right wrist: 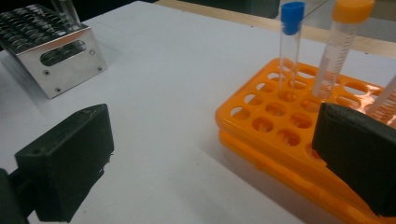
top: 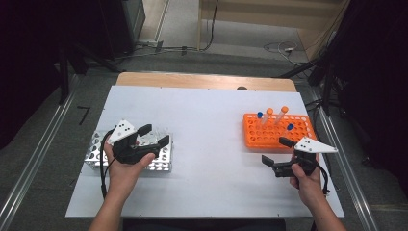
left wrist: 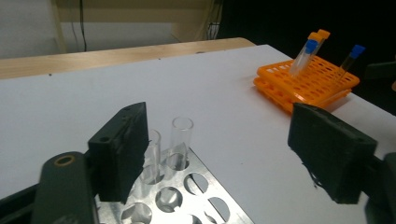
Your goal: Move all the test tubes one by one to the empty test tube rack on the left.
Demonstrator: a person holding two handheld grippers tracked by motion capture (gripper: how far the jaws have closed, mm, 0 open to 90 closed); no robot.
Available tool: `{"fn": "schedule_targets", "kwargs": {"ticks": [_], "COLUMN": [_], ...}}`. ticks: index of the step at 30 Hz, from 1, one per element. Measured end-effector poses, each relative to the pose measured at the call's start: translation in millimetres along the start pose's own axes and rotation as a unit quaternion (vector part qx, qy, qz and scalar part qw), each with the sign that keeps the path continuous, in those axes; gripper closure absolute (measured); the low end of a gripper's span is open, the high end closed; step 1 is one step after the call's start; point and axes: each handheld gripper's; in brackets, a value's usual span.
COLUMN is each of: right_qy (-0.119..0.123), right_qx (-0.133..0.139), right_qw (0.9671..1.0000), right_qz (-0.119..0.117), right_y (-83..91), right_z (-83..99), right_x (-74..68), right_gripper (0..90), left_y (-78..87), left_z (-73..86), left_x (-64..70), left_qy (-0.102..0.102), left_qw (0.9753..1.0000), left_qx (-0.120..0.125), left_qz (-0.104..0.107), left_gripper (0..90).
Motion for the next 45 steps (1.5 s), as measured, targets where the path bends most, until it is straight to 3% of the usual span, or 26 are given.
{"fn": "schedule_targets", "kwargs": {"ticks": [10,14,19,25,33,36,41,45], "right_qy": [-0.023,-0.033,-0.051,-0.084,-0.091,-0.088,-0.078,-0.076], "right_qx": [0.017,0.023,0.031,0.027,0.027,0.027,0.020,0.027], "right_qw": [0.9992,0.9983,0.9950,0.9890,0.9837,0.9829,0.9842,0.9836], "right_qz": [0.029,0.042,0.079,0.119,0.153,0.160,0.158,0.162], "right_y": [5.6,6.0,2.8,-10.2,-22.8,-24.0,-28.5,-29.7], "right_z": [-4.3,-6.1,-8.7,-9.3,-4.6,-1.6,1.9,4.3], "right_x": [20.4,28.8,38.1,53.8,64.7,66.1,64.7,63.5], "right_gripper": [0.0,0.0,3.6,21.5,45.7,53.1,61.2,64.0], "left_y": [0.4,-0.8,-2.4,-4.3,-5.7,-4.8,-4.4,-4.8], "left_z": [2.5,1.7,1.0,1.4,1.6,1.9,1.6,2.0], "left_x": [9.9,13.8,17.0,20.1,22.6,21.1,21.0,20.8], "left_qy": [-0.002,-0.005,-0.007,-0.009,-0.011,-0.010,-0.009,-0.009], "left_qw": [0.9996,0.9992,0.9989,0.9987,0.9986,0.9987,0.9988,0.9988], "left_qx": [0.011,0.019,0.019,0.023,0.022,0.023,0.023,0.022], "left_qz": [0.025,0.034,0.042,0.044,0.047,0.045,0.043,0.042], "left_gripper": [1.3,0.0,0.0,0.0,0.0,0.0,0.0,0.0]}}
Point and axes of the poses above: each handheld gripper's, and its own axes: y roughly backward along the jaws, z roughly out of its underside, x roughly to its right, and after that the axes turned 15 degrees about -y, right-handed
